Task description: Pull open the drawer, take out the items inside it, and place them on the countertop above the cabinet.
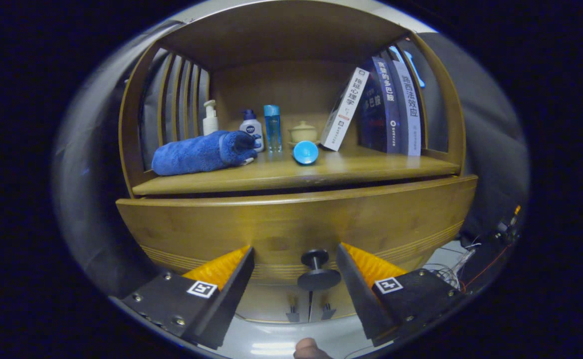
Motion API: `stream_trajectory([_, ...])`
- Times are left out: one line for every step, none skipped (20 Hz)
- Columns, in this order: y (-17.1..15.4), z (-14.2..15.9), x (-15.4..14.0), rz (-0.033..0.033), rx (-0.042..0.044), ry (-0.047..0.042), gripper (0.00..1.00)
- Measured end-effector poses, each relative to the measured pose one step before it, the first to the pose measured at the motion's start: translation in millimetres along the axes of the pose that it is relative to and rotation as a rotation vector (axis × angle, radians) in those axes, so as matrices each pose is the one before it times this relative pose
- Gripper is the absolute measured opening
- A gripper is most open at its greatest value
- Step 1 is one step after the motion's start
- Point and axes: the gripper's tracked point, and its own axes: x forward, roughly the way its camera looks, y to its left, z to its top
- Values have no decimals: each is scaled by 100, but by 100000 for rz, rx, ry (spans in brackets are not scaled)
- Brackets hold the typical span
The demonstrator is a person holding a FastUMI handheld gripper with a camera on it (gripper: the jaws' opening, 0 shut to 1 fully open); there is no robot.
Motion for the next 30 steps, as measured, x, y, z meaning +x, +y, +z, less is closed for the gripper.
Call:
stream_trajectory([32, 125, 206, -444, -1142, -102, 99])
stream_trajectory([62, 72, 239, -110, -702, 236, 99])
stream_trajectory([-37, 22, 302, -12, -73, 790, 99])
stream_trajectory([28, 241, 280, -108, 842, -154, 99])
stream_trajectory([47, -156, 334, 143, -1079, 1618, 99])
stream_trajectory([-31, 425, 33, -186, -598, -1178, 99])
stream_trajectory([14, 60, 314, -136, -387, -720, 99])
stream_trajectory([-67, 34, 177, -78, -429, -540, 99])
stream_trajectory([-2, -163, -114, 37, -233, -520, 99])
stream_trajectory([44, 69, -138, 11, 263, -472, 99])
stream_trajectory([58, 643, -115, 92, 459, -3322, 99])
stream_trajectory([-129, 914, -137, -951, 411, -4006, 99])
stream_trajectory([-97, 845, -542, -379, 453, -1529, 99])
stream_trajectory([388, 309, -573, 1074, 26, 330, 99])
stream_trajectory([155, -201, -521, 313, -1787, 1384, 99])
stream_trajectory([-277, 262, -787, -996, -2695, -335, 99])
stream_trajectory([-85, 569, -835, -263, -2412, -1284, 99])
stream_trajectory([162, 454, -902, 142, -1780, -1542, 99])
stream_trajectory([59, 447, -1111, 22, -1399, -597, 99])
stream_trajectory([95, 414, -1236, 334, -153, -341, 99])
stream_trajectory([296, 1093, -865, 749, 1093, -1044, 99])
stream_trajectory([136, 969, -1217, 760, 1605, -1561, 99])
stream_trajectory([158, 981, -1209, 621, 2114, -1935, 99])
stream_trajectory([-155, 989, -1258, -500, 2539, -1023, 99])
stream_trajectory([-412, 817, -1311, -1039, 2438, -1248, 99])
stream_trajectory([-307, 914, -1111, -404, 1711, -1032, 99])
stream_trajectory([-224, 990, -1070, -596, 1561, -1781, 99])
stream_trajectory([-412, 758, -1053, -1046, 973, -673, 99])
stream_trajectory([-351, 655, -1087, -459, 442, -571, 99])
stream_trajectory([-279, 601, -1108, -371, -181, 27, 99])
